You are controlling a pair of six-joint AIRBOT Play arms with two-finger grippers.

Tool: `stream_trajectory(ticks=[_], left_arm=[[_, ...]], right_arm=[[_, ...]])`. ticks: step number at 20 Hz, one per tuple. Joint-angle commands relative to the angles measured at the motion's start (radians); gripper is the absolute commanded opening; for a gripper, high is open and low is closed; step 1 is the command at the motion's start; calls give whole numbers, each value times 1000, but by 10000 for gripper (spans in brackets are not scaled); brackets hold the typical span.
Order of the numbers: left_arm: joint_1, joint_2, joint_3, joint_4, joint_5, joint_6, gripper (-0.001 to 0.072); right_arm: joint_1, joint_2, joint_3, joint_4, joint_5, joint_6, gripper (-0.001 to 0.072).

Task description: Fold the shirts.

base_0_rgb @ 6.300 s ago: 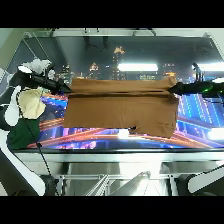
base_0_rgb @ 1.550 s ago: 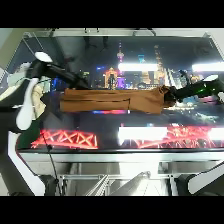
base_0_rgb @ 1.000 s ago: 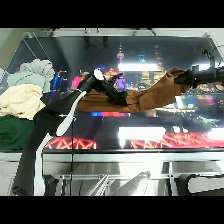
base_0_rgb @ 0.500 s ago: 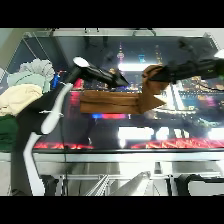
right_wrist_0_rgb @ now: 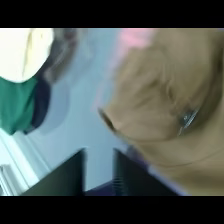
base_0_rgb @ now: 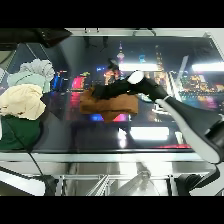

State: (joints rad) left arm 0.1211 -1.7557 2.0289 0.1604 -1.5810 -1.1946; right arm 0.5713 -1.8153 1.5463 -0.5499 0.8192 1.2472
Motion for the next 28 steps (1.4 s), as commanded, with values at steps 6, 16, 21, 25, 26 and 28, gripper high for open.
stream_trajectory(ticks=[6,16,21,25,26,28], left_arm=[[43,87,-175,-2,-126,103,18],[54,132,-466,-3,-122,176,18],[12,126,-466,-3,-101,178,18],[2,126,-466,-3,-98,182,18],[2,126,-466,-3,-97,182,18],[2,126,-466,-3,-92,182,18]], right_arm=[[-169,161,43,-358,439,144,190],[-536,82,-89,-469,426,375,539],[-520,-64,-89,-302,410,222,542],[-476,-149,-89,-132,395,139,542],[-465,-162,-89,-81,392,121,541],[-443,-180,-88,19,373,70,505]])
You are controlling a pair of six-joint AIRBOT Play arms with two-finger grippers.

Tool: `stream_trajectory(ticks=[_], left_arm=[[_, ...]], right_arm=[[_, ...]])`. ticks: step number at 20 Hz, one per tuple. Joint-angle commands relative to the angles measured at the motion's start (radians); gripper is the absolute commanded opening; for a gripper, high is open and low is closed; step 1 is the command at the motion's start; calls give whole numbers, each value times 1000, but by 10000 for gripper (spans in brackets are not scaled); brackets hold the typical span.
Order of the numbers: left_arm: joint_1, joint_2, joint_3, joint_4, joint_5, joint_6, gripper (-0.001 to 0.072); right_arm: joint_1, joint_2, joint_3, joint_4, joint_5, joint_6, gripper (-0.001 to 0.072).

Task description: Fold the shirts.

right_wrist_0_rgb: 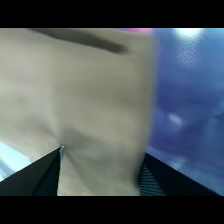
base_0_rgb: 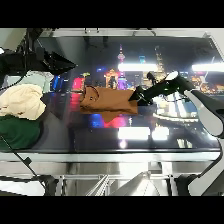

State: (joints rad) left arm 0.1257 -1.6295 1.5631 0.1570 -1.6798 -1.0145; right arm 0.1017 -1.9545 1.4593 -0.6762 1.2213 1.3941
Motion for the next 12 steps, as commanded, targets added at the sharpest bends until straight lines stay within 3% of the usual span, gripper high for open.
stream_trajectory(ticks=[1,2,3,8,10,12], left_arm=[[-3,-1,0,0,8,2,18],[-3,0,0,0,7,2,18],[-3,0,0,0,7,2,18],[-3,0,0,0,3,1,18],[-3,0,0,0,3,1,18],[-3,-1,0,1,3,1,18]], right_arm=[[33,-45,-1,176,-37,-90,350],[36,-46,-1,206,-41,-111,158],[35,-45,1,245,-34,-141,32],[-86,76,8,258,-63,-175,23],[-222,169,8,177,-82,-107,23],[-387,281,6,-29,-92,37,22]])
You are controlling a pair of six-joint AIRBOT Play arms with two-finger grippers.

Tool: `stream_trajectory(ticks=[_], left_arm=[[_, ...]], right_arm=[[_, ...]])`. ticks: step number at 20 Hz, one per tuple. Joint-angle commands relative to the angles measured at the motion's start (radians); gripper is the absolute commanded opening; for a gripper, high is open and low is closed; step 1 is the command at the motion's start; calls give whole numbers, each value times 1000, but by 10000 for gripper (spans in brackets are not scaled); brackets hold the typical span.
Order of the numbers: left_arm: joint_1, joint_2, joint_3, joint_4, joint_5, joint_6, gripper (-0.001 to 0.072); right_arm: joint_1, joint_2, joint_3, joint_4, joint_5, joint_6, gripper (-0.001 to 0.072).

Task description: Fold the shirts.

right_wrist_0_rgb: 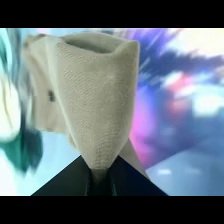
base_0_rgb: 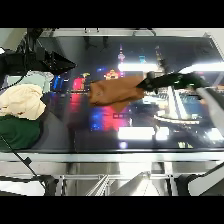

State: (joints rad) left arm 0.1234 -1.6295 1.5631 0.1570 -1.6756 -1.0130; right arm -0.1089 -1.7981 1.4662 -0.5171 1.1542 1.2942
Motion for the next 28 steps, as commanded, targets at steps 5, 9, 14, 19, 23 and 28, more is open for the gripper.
stream_trajectory(ticks=[5,9,14,19,23,28], left_arm=[[0,0,0,7,-9,1,18],[0,-1,-1,8,-8,1,18],[0,-1,0,8,-39,0,17],[0,-1,0,7,-39,0,18],[0,-1,0,-4,-48,0,19],[19,-1,28,-60,-24,0,7]], right_arm=[[-546,374,-69,-710,82,353,23],[-833,479,-279,-810,89,309,23],[-1153,493,-514,-920,72,211,23],[-1302,530,-570,-906,114,201,450],[-1303,536,-473,-927,303,269,589],[-1225,636,-332,-637,357,279,29]])
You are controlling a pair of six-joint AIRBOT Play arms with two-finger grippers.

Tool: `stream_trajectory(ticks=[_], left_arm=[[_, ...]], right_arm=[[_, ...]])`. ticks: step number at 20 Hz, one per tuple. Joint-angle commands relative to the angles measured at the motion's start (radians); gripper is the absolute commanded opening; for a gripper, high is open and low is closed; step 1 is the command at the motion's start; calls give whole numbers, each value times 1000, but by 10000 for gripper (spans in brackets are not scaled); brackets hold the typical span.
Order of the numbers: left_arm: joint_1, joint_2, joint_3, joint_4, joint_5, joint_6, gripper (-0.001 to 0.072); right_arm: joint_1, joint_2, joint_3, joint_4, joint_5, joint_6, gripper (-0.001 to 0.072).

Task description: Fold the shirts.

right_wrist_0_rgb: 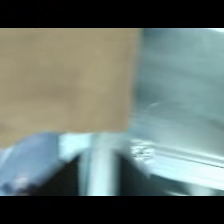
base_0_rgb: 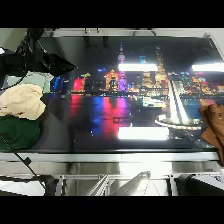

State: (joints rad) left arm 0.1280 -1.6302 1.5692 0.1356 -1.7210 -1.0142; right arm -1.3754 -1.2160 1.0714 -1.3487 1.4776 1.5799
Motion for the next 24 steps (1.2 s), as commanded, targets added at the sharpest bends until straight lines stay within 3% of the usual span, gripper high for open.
stream_trajectory(ticks=[1,3,7,11,15,18,24], left_arm=[[29,0,64,-21,36,1,0],[65,10,159,51,27,-28,-1],[90,145,128,191,-4,-34,0],[44,394,-240,243,14,-22,0],[-81,684,-739,303,151,-4,2],[-143,823,-982,310,287,-17,20],[-140,921,-1032,311,302,-29,18]], right_arm=[[85,89,63,323,-15,-44,25],[212,151,62,493,-81,-112,24],[551,291,15,632,-97,-190,24],[951,483,-214,634,-163,-227,23],[1254,691,-525,634,-248,-194,23],[1335,732,-605,635,-298,-178,24],[1336,715,-605,680,-245,-178,24]])
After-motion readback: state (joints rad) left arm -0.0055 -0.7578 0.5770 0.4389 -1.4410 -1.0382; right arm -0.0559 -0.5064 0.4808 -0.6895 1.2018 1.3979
